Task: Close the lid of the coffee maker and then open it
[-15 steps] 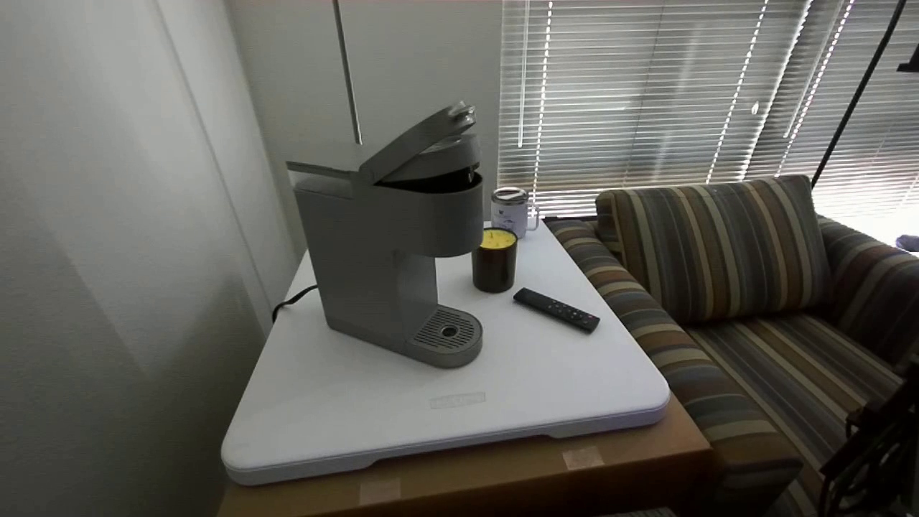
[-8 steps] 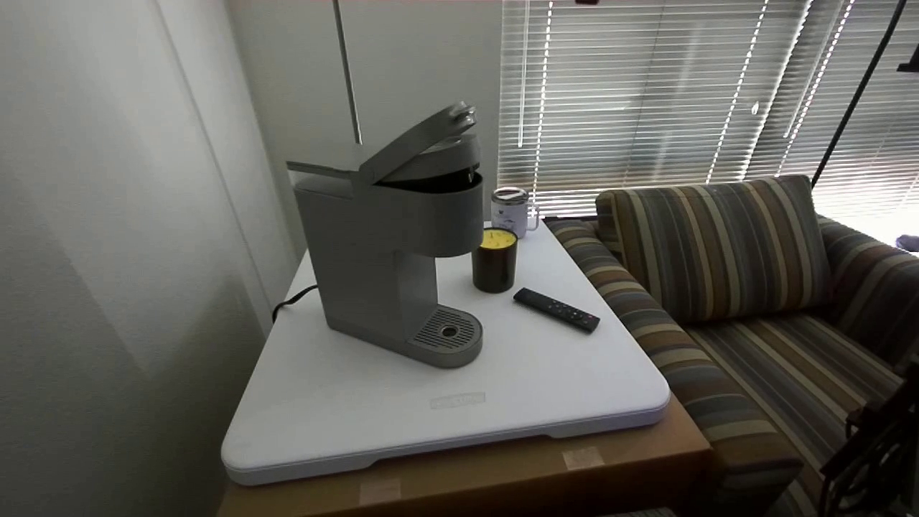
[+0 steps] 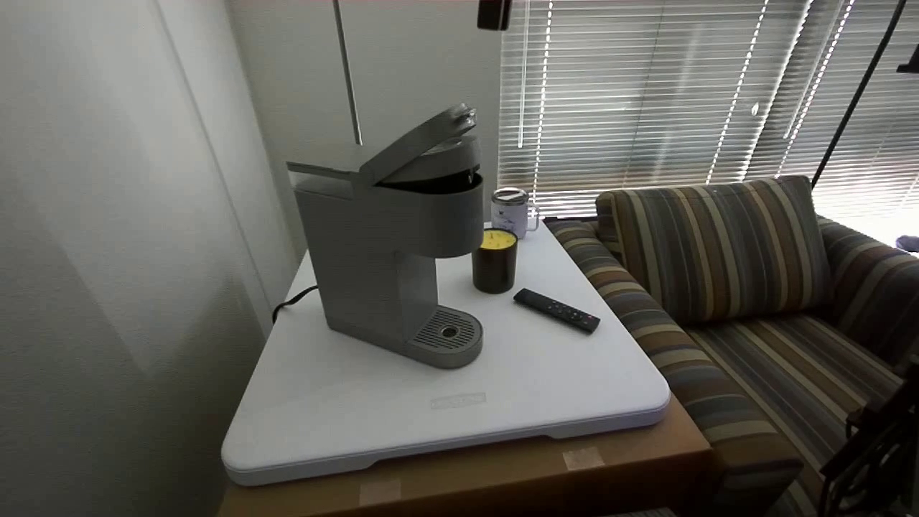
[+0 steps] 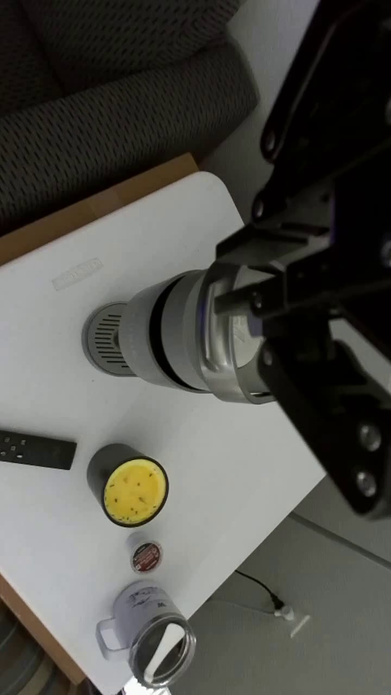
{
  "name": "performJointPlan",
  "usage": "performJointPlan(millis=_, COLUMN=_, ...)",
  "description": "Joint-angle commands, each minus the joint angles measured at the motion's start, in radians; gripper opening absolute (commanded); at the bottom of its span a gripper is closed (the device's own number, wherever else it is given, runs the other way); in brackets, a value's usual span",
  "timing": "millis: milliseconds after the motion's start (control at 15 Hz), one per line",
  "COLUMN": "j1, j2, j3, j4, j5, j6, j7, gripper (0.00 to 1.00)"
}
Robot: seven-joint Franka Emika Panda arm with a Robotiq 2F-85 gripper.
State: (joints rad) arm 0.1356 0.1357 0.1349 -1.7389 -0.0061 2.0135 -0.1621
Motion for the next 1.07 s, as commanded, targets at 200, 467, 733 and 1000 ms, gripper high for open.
performJointPlan(millis=200, j1=0.005, j2=0.169, j3=-0.003, j4=0.138, j5=-0.037, j6=-0.033, j7=-0.004, gripper=0.0)
performJointPlan(millis=467, j1=0.008, j2=0.23, j3=-0.003, j4=0.184, j5=-0.036, j6=-0.035, j7=-0.004, gripper=0.0)
performJointPlan(millis=733, j1=0.01, j2=0.256, j3=-0.005, j4=0.216, j5=-0.042, j6=-0.037, j7=0.0, gripper=0.0)
performJointPlan(millis=1000, j1=0.015, j2=0.239, j3=-0.011, j4=0.199, j5=-0.062, j6=-0.063, j7=0.019, gripper=0.0)
